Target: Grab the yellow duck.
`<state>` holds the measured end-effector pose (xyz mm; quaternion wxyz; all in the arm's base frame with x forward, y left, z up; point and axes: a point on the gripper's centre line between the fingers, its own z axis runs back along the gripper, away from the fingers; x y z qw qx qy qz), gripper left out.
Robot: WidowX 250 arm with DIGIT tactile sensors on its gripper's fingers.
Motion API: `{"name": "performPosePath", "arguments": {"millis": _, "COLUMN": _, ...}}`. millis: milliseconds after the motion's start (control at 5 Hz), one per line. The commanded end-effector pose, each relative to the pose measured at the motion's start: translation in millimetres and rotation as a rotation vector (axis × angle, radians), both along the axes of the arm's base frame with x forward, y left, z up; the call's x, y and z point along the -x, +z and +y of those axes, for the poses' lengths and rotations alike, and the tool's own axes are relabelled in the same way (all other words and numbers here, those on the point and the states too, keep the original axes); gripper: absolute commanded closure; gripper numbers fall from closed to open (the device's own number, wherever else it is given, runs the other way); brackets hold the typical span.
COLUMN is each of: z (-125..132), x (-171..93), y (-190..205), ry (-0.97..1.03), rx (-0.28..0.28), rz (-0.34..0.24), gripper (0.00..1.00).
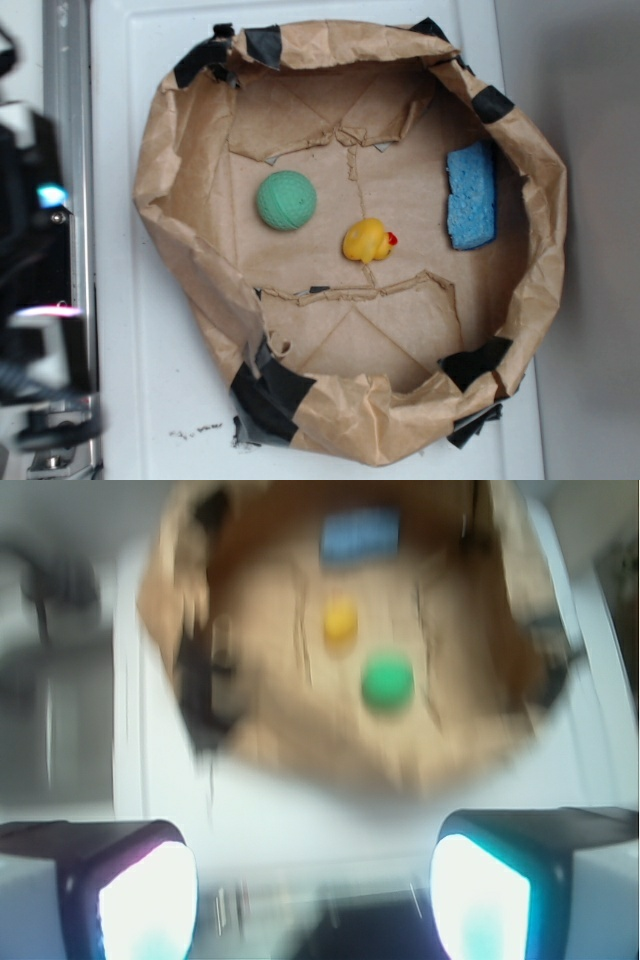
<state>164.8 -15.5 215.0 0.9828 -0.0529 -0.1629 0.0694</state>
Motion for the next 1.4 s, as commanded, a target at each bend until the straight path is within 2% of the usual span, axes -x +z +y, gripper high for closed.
{"name": "performPosePath", "arguments": {"millis": 0, "z": 12.6, "x": -95.4, "y": -55.3, "ry": 0.275, "rx": 0.031, "rz": 0.054, "gripper": 0.00}}
{"name": "performPosePath", "arguments": {"millis": 200, "z": 18.4, "x": -119.6, "y": -109.5, "ry": 0.183, "rx": -0.094, "rz": 0.160, "gripper": 0.00}}
{"name": "performPosePath", "arguments": {"millis": 400, "z": 41.6, "x": -114.4, "y": -149.9, "ry": 0.124, "rx": -0.204, "rz": 0.227, "gripper": 0.00}}
{"name": "performPosePath", "arguments": {"millis": 600, "z": 64.4, "x": -108.0, "y": -150.6, "ry": 0.088, "rx": -0.230, "rz": 0.204, "gripper": 0.00}}
{"name": "performPosePath", "arguments": {"millis": 800, "z": 61.4, "x": -113.5, "y": -157.2, "ry": 0.080, "rx": -0.216, "rz": 0.227, "gripper": 0.00}}
{"name": "performPosePath", "arguments": {"millis": 1200, "z": 61.4, "x": -113.5, "y": -157.2, "ry": 0.080, "rx": -0.216, "rz": 0.227, "gripper": 0.00}}
